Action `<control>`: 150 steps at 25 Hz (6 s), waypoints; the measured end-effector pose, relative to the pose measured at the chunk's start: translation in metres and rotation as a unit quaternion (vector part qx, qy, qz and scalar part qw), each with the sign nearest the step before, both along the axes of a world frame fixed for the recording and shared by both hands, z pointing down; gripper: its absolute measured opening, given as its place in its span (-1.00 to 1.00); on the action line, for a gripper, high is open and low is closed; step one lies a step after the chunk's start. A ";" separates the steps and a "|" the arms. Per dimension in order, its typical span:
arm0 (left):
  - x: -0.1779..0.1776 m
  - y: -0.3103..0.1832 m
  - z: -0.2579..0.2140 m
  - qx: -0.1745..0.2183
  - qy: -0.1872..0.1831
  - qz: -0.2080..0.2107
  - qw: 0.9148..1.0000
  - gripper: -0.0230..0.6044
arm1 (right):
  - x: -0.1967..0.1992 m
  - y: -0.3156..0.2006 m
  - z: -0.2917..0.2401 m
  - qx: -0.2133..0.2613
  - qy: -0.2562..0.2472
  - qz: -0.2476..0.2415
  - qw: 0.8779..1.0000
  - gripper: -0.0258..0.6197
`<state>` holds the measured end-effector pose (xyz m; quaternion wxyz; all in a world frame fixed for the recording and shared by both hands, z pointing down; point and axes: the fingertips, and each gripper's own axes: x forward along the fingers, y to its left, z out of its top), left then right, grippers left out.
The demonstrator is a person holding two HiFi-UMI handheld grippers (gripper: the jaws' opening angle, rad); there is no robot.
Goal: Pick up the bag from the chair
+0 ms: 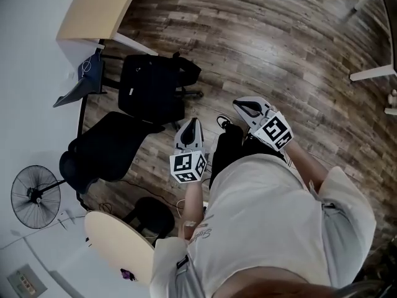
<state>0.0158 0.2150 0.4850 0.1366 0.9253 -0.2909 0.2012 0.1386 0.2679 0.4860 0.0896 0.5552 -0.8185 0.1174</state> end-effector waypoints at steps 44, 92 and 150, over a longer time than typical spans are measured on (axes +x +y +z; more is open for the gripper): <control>-0.088 -0.259 0.024 -0.028 0.013 -0.273 0.962 -0.85 | -0.070 -0.333 0.002 -0.006 0.005 -0.262 0.965 -0.93; -0.132 -0.180 0.236 -0.240 0.030 -0.265 0.933 -0.48 | -0.087 -0.339 0.204 -0.239 0.127 -0.404 0.874 -0.66; -0.108 -0.219 0.267 -0.318 0.133 -0.158 0.925 -0.52 | -0.152 -0.328 0.253 -0.366 0.035 -0.558 0.744 -0.68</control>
